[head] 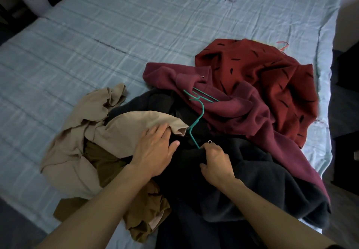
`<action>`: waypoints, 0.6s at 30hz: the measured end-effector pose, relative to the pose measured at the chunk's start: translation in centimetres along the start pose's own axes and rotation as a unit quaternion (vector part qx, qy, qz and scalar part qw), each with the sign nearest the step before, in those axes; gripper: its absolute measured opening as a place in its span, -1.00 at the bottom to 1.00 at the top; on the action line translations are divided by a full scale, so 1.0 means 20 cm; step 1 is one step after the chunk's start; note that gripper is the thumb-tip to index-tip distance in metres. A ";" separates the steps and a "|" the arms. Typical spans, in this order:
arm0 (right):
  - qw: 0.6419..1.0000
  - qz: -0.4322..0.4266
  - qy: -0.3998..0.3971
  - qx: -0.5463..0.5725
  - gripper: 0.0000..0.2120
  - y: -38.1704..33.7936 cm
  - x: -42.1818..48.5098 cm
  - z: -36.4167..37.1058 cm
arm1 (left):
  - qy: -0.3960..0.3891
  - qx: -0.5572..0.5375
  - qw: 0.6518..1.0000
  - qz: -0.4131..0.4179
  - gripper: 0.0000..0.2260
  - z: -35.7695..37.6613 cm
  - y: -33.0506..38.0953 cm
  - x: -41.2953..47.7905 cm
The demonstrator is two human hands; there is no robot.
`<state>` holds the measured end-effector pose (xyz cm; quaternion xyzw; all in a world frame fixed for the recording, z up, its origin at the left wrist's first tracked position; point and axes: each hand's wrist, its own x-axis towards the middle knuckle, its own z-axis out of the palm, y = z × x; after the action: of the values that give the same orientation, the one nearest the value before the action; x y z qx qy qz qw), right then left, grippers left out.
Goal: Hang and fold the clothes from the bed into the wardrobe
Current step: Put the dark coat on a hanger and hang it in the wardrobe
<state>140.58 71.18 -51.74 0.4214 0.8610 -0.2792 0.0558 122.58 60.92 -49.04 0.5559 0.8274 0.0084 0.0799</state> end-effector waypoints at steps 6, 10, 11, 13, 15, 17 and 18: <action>0.999 -0.026 0.018 -0.020 -0.66 -0.09 -0.01 -0.02 | 0.005 0.094 0.988 -0.123 -0.51 -0.08 -0.35 -0.22; 0.999 -0.043 0.026 -0.021 -0.67 -0.15 -0.02 -0.03 | -0.066 0.113 0.966 -0.221 -0.51 -0.03 -0.54 -0.35; 0.998 -0.046 0.027 -0.019 -0.67 -0.15 -0.03 -0.03 | -0.083 0.116 0.961 -0.235 -0.51 -0.01 -0.57 -0.37; 0.998 -0.051 0.029 -0.015 -0.65 -0.16 -0.03 -0.04 | -0.114 0.119 0.954 -0.249 -0.53 0.04 -0.59 -0.42; 0.998 -0.059 0.036 -0.006 -0.62 -0.17 -0.04 -0.05 | -0.167 0.108 0.948 -0.249 -0.55 0.09 -0.60 -0.46; 0.997 -0.067 0.043 0.001 -0.61 -0.18 -0.05 -0.07 | -0.273 0.077 0.930 -0.232 -0.55 0.10 -0.58 -0.50; 0.997 -0.070 0.046 0.001 -0.61 -0.18 -0.05 -0.09 | -0.323 0.057 0.916 -0.230 -0.56 0.08 -0.57 -0.51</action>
<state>138.75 69.62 -48.39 0.3728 0.8896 -0.2639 -0.0036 116.11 47.08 -50.60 0.3260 0.8609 -0.2374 0.3103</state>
